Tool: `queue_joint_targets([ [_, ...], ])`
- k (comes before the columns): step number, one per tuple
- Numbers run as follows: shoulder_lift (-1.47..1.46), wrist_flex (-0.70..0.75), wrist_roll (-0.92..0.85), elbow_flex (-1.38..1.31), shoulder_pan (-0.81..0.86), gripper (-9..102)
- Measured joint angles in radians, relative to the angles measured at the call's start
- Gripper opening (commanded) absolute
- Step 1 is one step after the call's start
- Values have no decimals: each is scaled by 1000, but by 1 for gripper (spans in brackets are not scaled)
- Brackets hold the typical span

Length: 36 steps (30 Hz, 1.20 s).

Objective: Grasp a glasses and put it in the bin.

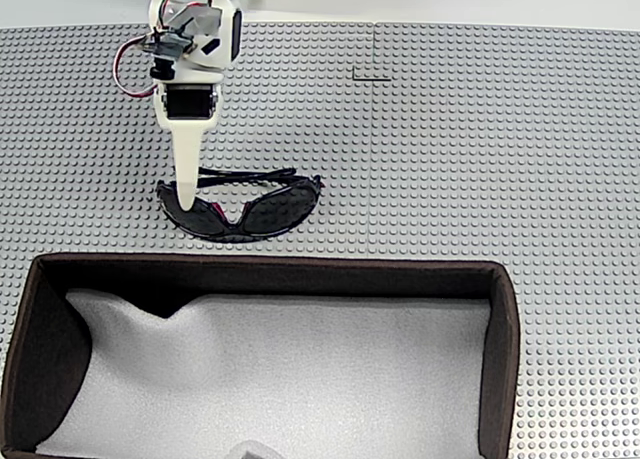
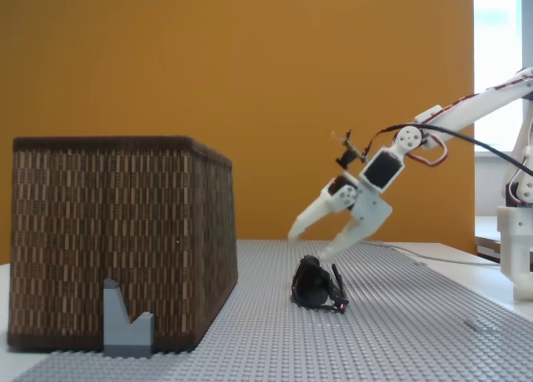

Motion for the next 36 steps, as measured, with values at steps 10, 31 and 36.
queue_joint_targets([
  [10,-146,-20,-25,-28,0,8],
  [31,261,-28,-37,-147,-49,-1],
  [36,308,-44,-44,-287,-74,-1],
])
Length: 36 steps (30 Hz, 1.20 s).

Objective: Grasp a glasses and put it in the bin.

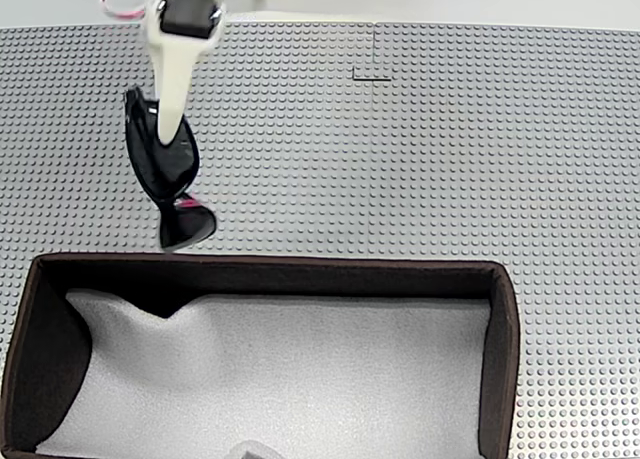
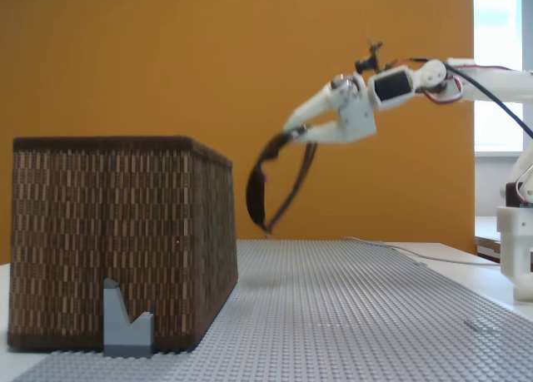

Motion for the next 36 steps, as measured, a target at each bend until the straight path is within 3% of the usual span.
queue_joint_targets([
  [9,-101,-6,-23,-311,-29,-1],
  [21,-483,-23,-91,-778,-91,-1],
  [36,-943,-72,-121,-1005,-104,0],
])
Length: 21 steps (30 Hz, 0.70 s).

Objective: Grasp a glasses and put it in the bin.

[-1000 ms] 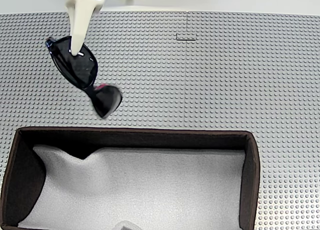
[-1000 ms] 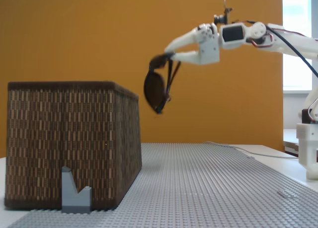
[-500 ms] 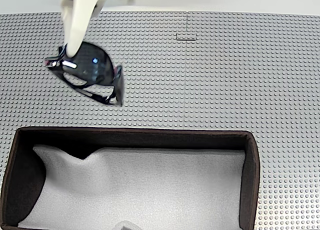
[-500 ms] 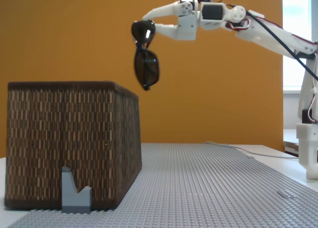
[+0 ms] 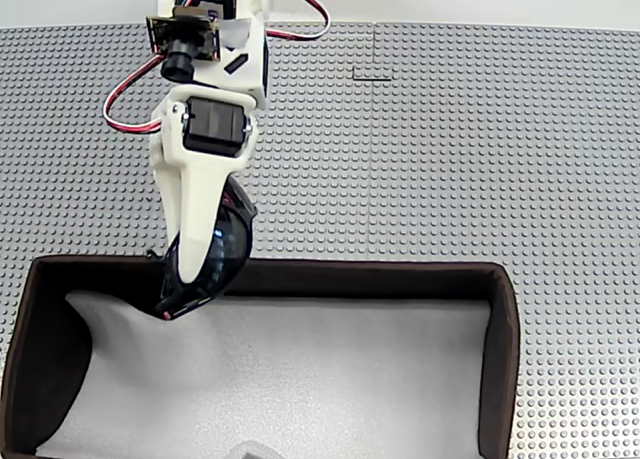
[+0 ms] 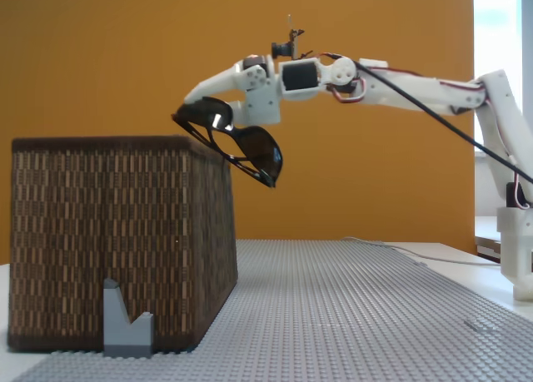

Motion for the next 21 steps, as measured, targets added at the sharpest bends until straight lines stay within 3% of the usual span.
queue_joint_targets([
  [12,-284,5,-57,-121,-5,0],
  [15,-353,3,-78,-167,-5,15],
  [21,-413,3,-86,-198,8,25],
])
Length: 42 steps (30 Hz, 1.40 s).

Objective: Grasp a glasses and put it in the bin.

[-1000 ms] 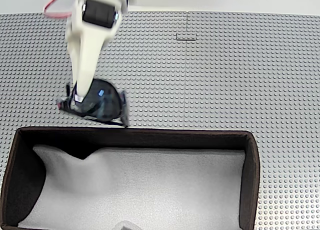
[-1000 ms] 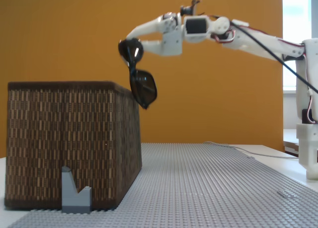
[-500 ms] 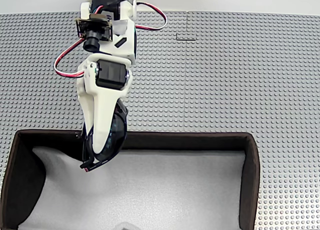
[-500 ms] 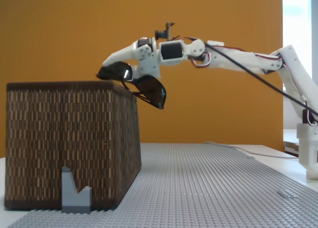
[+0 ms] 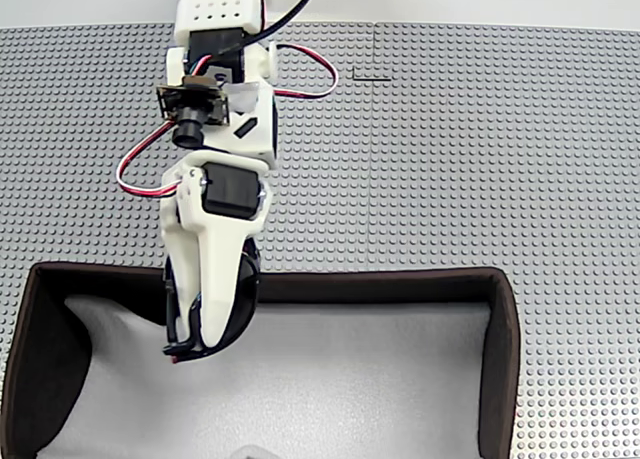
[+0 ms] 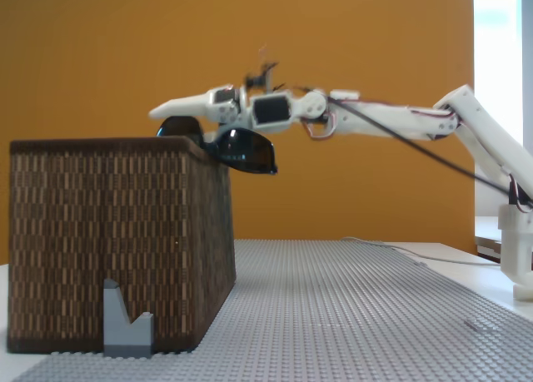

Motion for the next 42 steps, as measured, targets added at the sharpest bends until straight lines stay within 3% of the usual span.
queue_joint_targets([
  [16,-43,2,-146,-71,-18,30],
  [23,-57,6,-178,-236,-34,31],
  [26,-14,80,-137,-278,-41,31],
  [33,133,425,58,-229,-87,31],
  [42,264,586,267,-3,-92,30],
])
